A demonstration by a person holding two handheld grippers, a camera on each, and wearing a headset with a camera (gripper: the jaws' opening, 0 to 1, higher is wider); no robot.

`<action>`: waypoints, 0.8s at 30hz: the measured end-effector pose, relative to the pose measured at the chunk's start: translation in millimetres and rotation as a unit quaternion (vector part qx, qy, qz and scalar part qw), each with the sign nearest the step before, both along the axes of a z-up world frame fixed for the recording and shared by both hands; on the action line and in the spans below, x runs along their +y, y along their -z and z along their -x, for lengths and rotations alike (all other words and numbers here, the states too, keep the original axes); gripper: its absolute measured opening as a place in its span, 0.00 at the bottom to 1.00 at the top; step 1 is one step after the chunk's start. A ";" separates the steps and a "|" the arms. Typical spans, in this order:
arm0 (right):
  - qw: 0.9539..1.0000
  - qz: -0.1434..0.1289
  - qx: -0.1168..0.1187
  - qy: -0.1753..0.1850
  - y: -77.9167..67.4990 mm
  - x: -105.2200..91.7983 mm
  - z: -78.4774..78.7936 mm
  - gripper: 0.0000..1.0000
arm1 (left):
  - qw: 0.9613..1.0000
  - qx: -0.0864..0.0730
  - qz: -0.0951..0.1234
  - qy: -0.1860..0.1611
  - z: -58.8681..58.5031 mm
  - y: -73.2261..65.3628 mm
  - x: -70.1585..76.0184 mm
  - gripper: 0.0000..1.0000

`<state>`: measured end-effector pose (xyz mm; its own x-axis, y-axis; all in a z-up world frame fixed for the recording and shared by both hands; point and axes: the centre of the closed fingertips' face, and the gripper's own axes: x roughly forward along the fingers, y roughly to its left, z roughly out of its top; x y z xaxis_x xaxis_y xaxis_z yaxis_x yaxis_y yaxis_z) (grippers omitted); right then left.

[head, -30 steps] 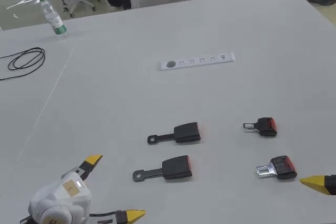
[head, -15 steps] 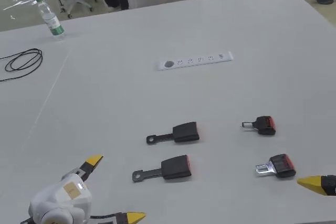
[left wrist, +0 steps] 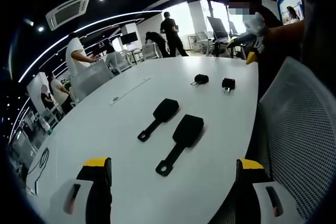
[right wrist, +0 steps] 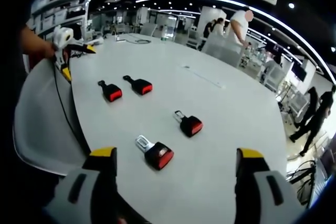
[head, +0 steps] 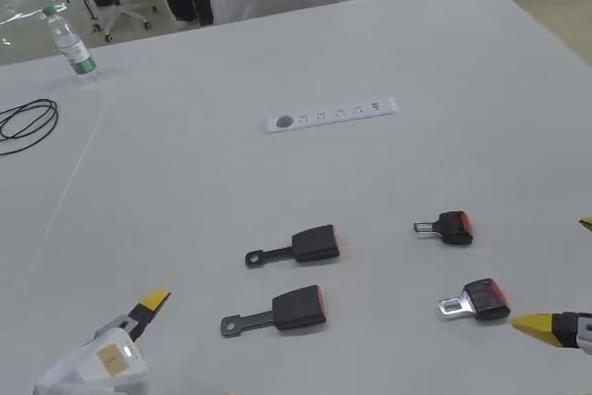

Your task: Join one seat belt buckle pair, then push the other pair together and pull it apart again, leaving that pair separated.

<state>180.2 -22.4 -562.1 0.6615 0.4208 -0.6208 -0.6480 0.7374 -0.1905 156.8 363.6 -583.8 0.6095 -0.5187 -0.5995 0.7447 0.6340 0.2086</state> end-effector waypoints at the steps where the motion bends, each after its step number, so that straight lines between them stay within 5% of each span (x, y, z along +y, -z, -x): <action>1: 1.000 -0.001 0.000 0.000 -0.6 0.6 -0.5 0.94 | 1.000 0.002 0.000 -0.003 -0.6 0.5 1.3 1.00; 10: 1.000 0.010 0.006 -0.022 2.5 1.7 -4.1 0.89 | 1.000 -0.004 0.007 0.000 -1.3 -6.9 0.1 0.98; 12: 1.000 0.004 0.008 -0.020 1.0 1.8 -5.8 0.87 | 1.000 0.007 0.011 0.007 -0.1 -7.4 -2.4 0.96; 15: 0.999 0.006 0.008 -0.034 1.2 7.2 -6.6 0.82 | 0.999 0.019 -0.016 0.033 1.9 -4.1 -3.4 0.93; 20: 0.998 0.007 0.019 -0.063 3.9 16.0 -4.9 0.70 | 0.999 0.020 -0.004 0.041 -11.3 -14.8 -17.0 0.87; 24: 0.996 0.022 0.023 -0.084 8.7 21.4 -4.6 0.68 | 0.997 0.010 -0.027 0.067 -19.2 -11.6 -25.5 0.84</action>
